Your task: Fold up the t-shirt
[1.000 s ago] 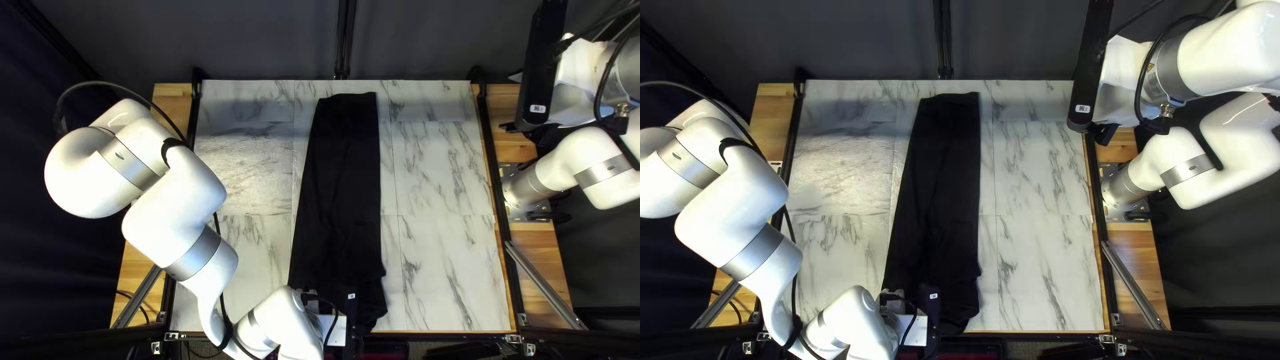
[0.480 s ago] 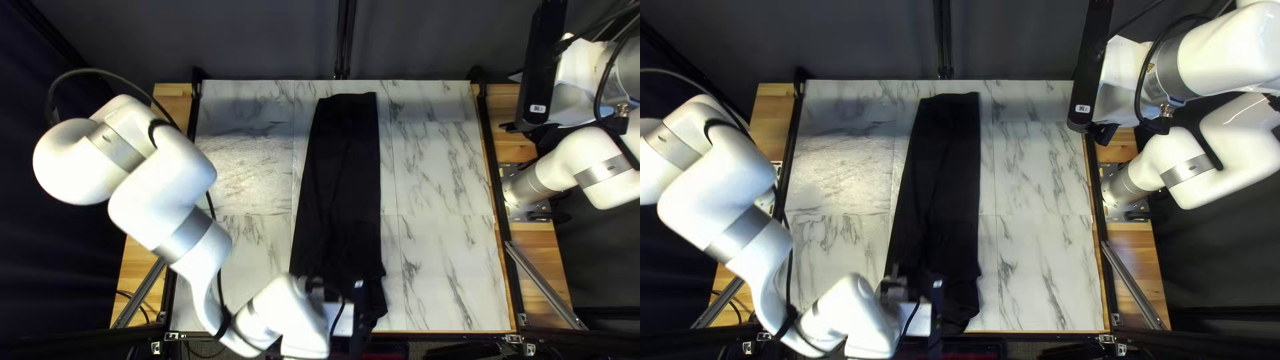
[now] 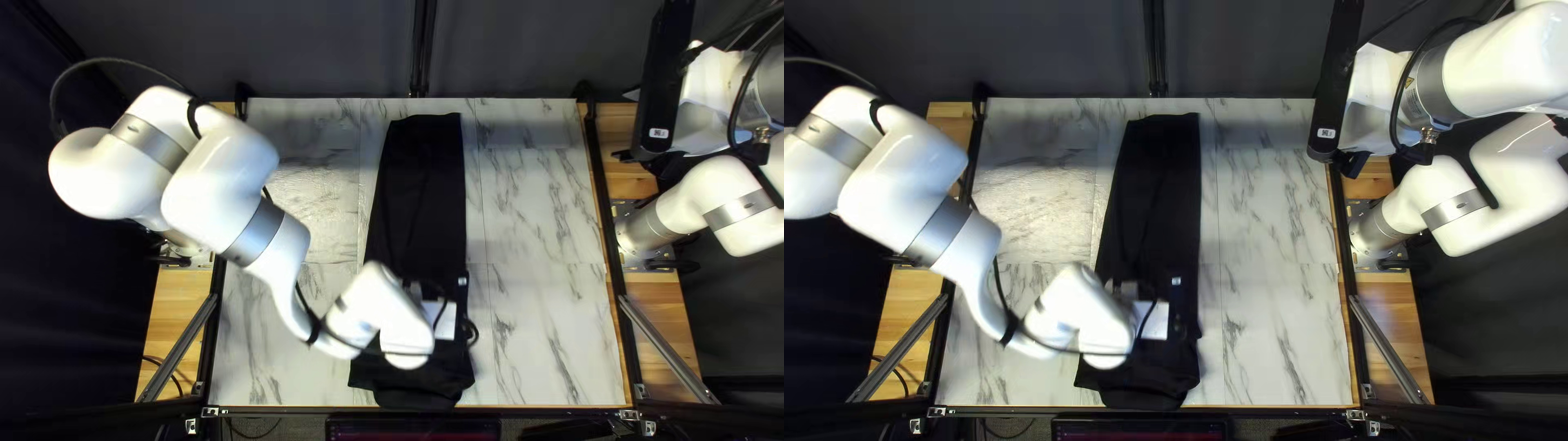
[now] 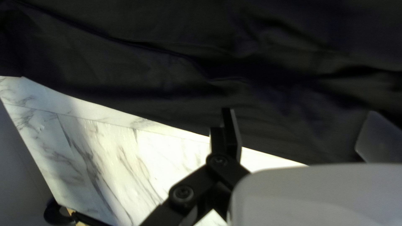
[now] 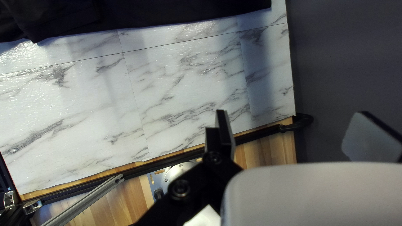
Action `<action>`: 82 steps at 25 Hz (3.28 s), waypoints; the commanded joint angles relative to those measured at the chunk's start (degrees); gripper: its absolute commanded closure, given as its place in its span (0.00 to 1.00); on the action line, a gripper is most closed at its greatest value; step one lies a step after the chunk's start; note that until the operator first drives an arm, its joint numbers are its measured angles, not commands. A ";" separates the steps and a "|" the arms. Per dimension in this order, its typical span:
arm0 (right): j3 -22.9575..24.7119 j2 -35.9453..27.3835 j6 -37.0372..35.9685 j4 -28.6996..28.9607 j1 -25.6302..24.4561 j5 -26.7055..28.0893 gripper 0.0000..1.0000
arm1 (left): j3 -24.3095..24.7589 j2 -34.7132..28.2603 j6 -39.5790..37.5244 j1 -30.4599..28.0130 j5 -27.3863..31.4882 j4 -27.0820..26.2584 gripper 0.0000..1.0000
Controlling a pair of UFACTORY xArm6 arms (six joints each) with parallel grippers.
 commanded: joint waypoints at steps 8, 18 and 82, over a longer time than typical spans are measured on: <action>0.00 0.00 0.00 0.00 0.00 0.00 0.00 | 4.80 -2.53 5.25 6.71 -4.98 1.91 0.00; 0.00 0.00 0.00 0.00 0.00 0.00 0.00 | 8.86 -8.03 -0.82 -0.69 -2.99 1.74 0.00; 0.00 0.00 0.00 0.00 0.00 0.00 0.00 | 21.79 -23.47 16.27 18.15 -15.92 5.88 0.00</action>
